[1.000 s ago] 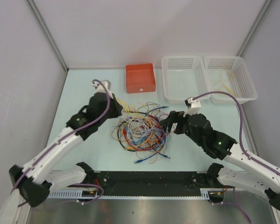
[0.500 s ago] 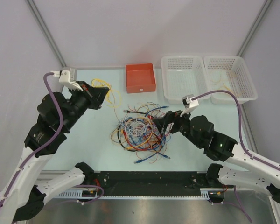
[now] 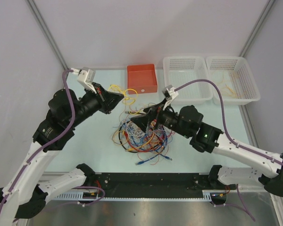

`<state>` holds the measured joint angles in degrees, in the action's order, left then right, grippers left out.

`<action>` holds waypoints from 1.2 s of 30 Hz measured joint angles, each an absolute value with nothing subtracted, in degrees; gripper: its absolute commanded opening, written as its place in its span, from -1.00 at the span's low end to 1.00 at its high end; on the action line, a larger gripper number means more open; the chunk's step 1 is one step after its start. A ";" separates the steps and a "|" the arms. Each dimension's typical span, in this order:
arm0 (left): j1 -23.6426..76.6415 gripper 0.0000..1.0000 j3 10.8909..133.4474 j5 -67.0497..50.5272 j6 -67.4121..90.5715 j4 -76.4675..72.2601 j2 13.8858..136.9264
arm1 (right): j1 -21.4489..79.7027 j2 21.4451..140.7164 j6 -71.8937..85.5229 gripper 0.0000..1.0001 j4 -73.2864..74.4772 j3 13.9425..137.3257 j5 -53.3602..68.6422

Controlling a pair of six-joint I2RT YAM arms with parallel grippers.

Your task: Untangle the cables

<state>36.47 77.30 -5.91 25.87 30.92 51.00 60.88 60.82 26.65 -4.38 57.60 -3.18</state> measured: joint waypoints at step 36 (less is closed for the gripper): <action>36.51 -1.00 77.38 -6.33 25.87 30.94 48.64 | 62.92 89.65 25.12 -1.00 -24.32 63.79 -8.34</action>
